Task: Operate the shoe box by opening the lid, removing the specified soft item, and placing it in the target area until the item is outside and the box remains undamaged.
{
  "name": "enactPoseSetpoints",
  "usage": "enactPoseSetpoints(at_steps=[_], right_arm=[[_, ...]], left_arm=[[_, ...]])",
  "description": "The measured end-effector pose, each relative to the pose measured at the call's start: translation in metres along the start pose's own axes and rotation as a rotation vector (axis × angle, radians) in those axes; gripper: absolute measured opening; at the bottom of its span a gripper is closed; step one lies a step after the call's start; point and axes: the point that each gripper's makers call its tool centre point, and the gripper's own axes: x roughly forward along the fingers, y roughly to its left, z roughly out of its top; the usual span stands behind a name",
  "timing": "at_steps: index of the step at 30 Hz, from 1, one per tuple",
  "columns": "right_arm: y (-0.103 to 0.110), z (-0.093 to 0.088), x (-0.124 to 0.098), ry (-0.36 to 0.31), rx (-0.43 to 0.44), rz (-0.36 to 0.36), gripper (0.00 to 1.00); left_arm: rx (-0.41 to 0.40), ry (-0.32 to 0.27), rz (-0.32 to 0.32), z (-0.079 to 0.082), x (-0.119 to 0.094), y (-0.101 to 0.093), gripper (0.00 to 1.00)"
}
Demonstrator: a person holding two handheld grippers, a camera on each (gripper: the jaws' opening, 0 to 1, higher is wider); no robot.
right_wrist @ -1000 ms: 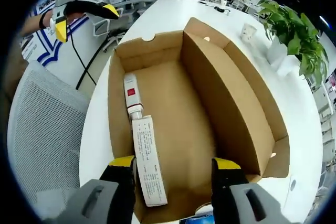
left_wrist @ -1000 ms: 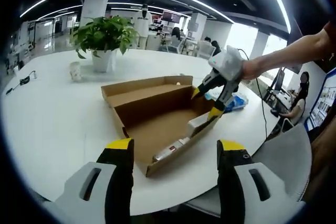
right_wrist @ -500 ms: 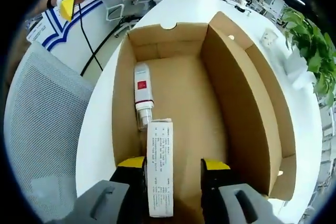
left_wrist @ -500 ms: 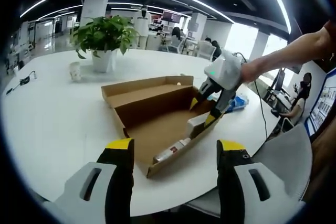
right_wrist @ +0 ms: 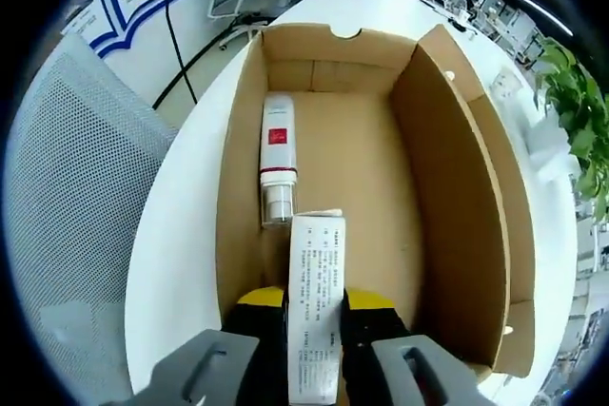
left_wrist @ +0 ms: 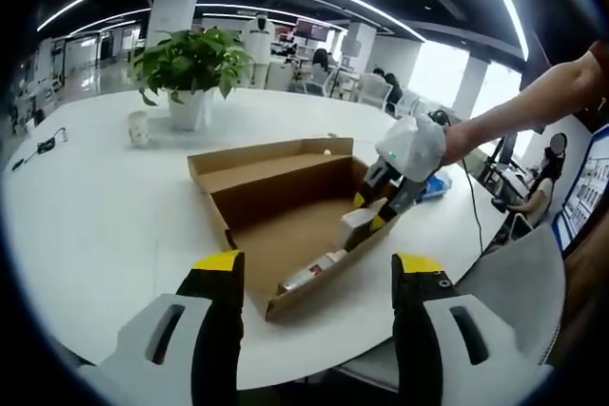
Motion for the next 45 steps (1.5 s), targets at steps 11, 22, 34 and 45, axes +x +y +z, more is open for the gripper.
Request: enactPoseSetpoints(at_steps=[11, 22, 34, 45], right_arm=[[-0.009, 0.005, -0.018, -0.045, 0.063, -0.029, 0.16], [-0.018, 0.013, -0.050, -0.088, 0.053, -0.082, 0.16], [-0.014, 0.017, -0.076, -0.117, 0.051, -0.116, 0.16], [-0.010, 0.020, -0.100, -0.136, 0.043, -0.136, 0.16]], left_arm=[[0.013, 0.000, -0.012, 0.003, 0.003, -0.006, 0.63], [0.029, -0.013, -0.024, 0.011, 0.005, -0.014, 0.62], [0.048, -0.022, -0.056, 0.018, 0.013, -0.028, 0.62], [0.063, -0.026, -0.077, 0.021, 0.017, -0.035, 0.62]])
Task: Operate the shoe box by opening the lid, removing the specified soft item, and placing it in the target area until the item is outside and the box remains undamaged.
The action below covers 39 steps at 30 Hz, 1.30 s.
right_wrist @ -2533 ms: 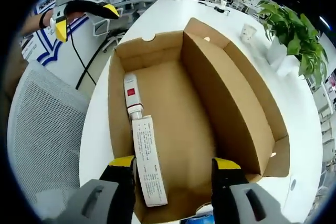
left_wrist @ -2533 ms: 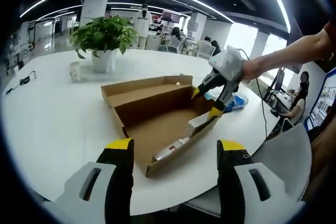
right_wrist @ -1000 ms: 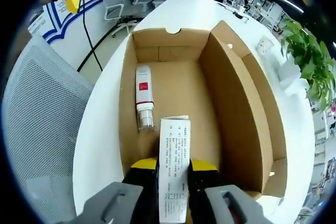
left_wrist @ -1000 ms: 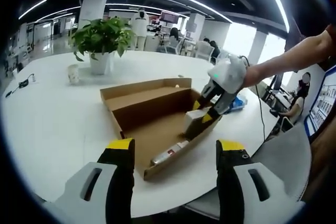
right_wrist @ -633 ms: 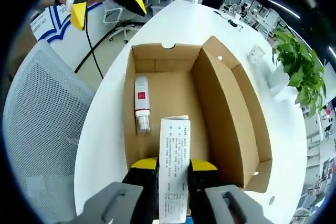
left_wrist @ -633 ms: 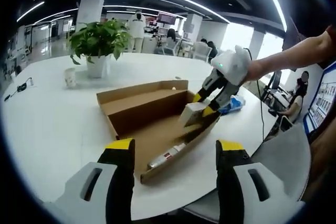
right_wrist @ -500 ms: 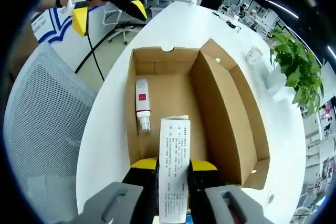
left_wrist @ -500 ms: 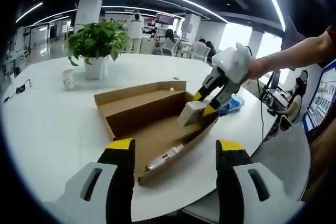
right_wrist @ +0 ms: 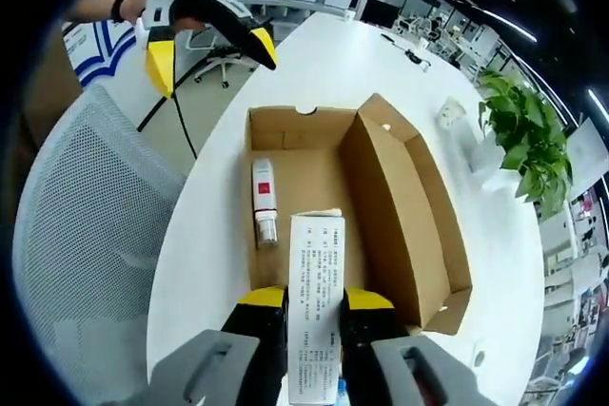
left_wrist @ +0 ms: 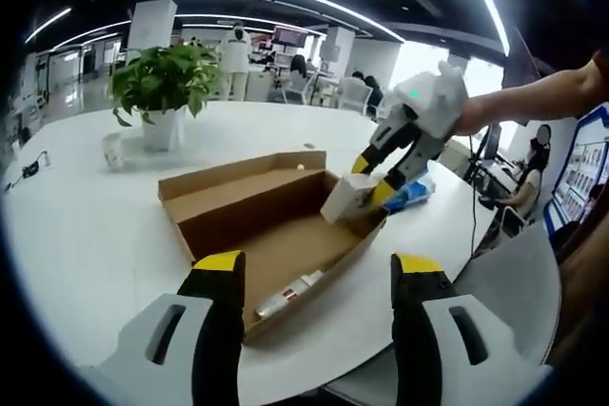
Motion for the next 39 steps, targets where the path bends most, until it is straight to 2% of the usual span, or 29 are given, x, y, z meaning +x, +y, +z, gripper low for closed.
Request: enactPoseSetpoints(at_steps=[7, 14, 39], right_arm=[[0.000, 0.000, -0.013, -0.014, 0.015, -0.016, 0.16], [0.003, -0.010, -0.024, -0.014, 0.032, -0.032, 0.16], [0.028, -0.091, -0.049, 0.040, 0.166, -0.052, 0.16]], left_arm=[[-0.006, 0.001, -0.013, -0.001, 0.004, -0.004, 0.62], [0.002, 0.010, -0.028, -0.002, 0.007, -0.011, 0.62], [0.015, 0.036, -0.079, -0.004, 0.029, -0.031, 0.61]])
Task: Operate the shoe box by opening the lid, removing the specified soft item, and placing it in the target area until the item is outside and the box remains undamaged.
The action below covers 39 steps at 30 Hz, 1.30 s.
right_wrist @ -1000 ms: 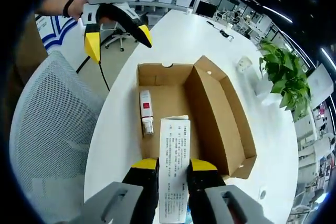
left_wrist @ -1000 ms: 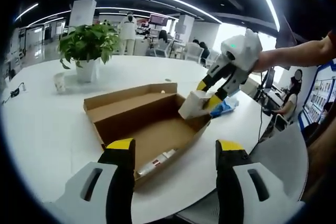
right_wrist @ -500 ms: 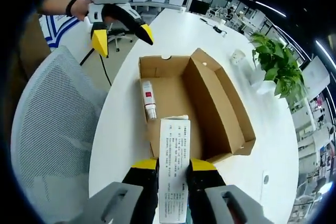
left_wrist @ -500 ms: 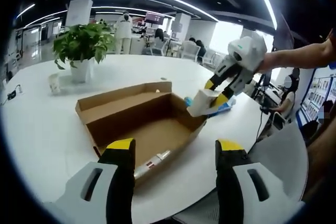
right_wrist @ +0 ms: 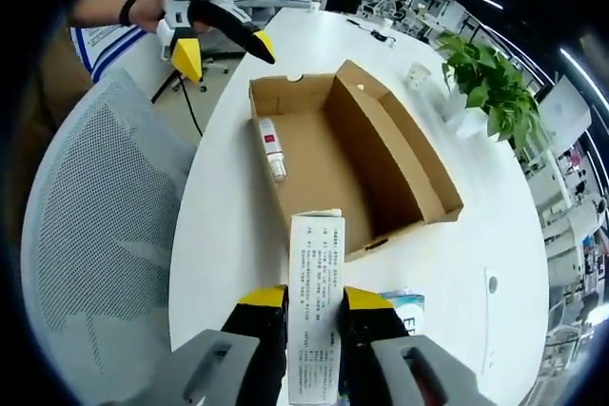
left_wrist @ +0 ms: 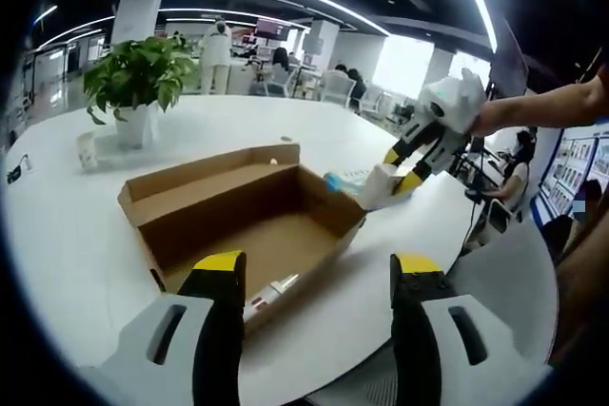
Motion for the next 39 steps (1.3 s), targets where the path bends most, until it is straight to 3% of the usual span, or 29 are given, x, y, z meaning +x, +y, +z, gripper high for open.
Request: enactPoseSetpoints(at_steps=[8, 19, 29, 39], right_arm=[[-0.002, -0.027, -0.004, 0.028, 0.042, 0.000, 0.16], [-0.001, -0.049, -0.006, 0.041, 0.072, 0.003, 0.16], [-0.030, -0.066, -0.026, 0.043, 0.096, -0.026, 0.16], [-0.067, -0.097, -0.043, 0.078, 0.107, -0.055, 0.16]], left_arm=[[0.006, 0.006, -0.005, 0.001, 0.002, -0.001, 0.61], [0.006, 0.028, -0.004, -0.003, 0.005, -0.001, 0.61], [-0.002, 0.044, -0.004, -0.006, 0.011, -0.001, 0.61], [0.000, 0.055, 0.003, 0.000, 0.018, 0.003, 0.61]])
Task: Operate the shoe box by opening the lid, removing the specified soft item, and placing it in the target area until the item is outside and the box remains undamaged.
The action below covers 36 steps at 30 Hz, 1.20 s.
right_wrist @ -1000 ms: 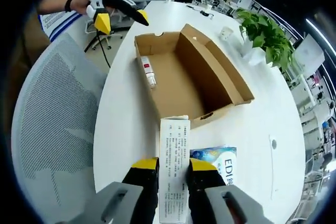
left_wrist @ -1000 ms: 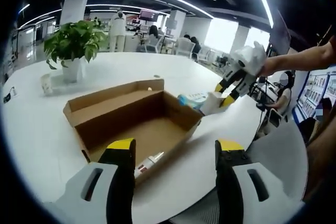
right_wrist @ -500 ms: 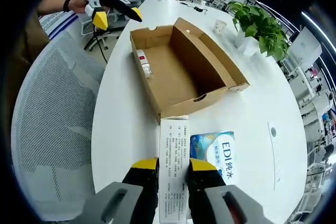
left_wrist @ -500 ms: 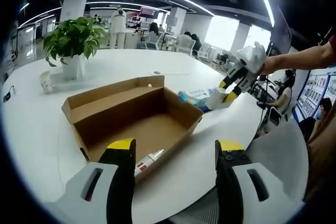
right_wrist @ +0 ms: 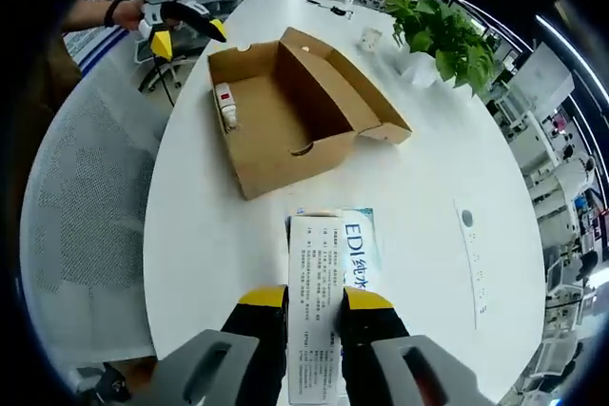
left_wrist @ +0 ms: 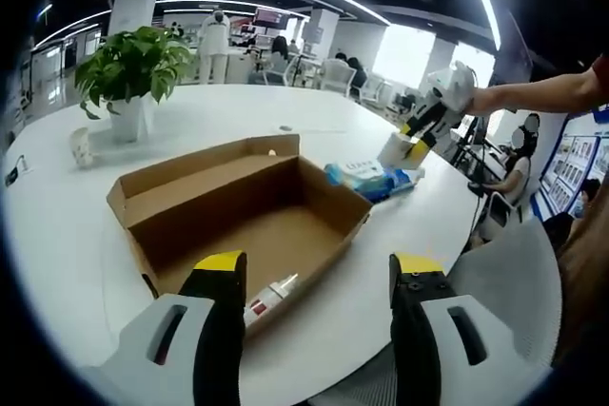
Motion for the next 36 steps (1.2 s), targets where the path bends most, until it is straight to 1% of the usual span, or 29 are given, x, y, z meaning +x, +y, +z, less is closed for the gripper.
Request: enactPoseSetpoints(at_steps=[5, 13, 20, 22, 26, 29, 35, 36], right_arm=[[-0.018, -0.015, -0.001, 0.019, 0.010, -0.005, 0.16], [-0.046, -0.038, 0.002, 0.056, 0.012, -0.010, 0.16], [-0.065, -0.053, 0.006, 0.078, 0.009, -0.008, 0.16], [-0.069, -0.056, 0.008, 0.085, 0.010, -0.006, 0.16], [-0.076, -0.066, 0.013, 0.117, -0.027, -0.011, 0.16], [-0.078, -0.069, 0.015, 0.132, -0.040, -0.011, 0.16], [-0.087, -0.073, 0.018, 0.151, -0.043, -0.026, 0.16], [-0.088, -0.075, 0.020, 0.165, -0.060, -0.027, 0.16]], left_arm=[[0.000, 0.009, 0.006, 0.001, 0.003, 0.003, 0.60], [-0.003, 0.028, 0.023, -0.001, 0.003, 0.008, 0.60], [-0.017, 0.035, 0.050, -0.002, 0.001, 0.015, 0.60], [-0.020, 0.040, 0.056, -0.003, 0.001, 0.016, 0.60], [-0.028, 0.046, 0.066, -0.005, 0.000, 0.017, 0.60], [-0.032, 0.052, 0.074, -0.008, -0.001, 0.019, 0.60], [-0.041, 0.059, 0.085, -0.011, -0.003, 0.021, 0.60], [-0.042, 0.060, 0.086, -0.011, -0.003, 0.022, 0.60]])
